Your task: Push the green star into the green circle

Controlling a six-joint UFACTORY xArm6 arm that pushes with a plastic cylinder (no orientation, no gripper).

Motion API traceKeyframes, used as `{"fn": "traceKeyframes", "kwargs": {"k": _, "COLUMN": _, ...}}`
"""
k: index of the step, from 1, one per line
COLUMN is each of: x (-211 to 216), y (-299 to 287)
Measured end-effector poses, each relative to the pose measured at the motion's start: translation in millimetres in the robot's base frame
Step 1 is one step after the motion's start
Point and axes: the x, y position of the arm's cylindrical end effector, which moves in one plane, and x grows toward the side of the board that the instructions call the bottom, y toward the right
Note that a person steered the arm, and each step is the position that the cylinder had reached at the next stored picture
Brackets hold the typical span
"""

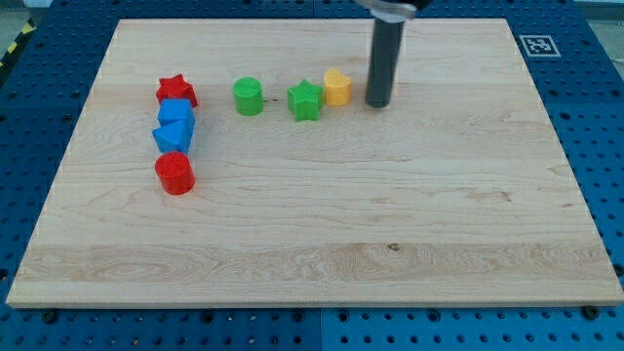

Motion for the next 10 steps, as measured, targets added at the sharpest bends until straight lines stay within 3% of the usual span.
{"fn": "traceKeyframes", "kwargs": {"k": 2, "x": 0, "y": 26}}
{"fn": "traceKeyframes", "kwargs": {"k": 4, "x": 26, "y": -56}}
{"fn": "traceKeyframes", "kwargs": {"k": 6, "x": 23, "y": -111}}
{"fn": "traceKeyframes", "kwargs": {"k": 10, "x": 23, "y": -165}}
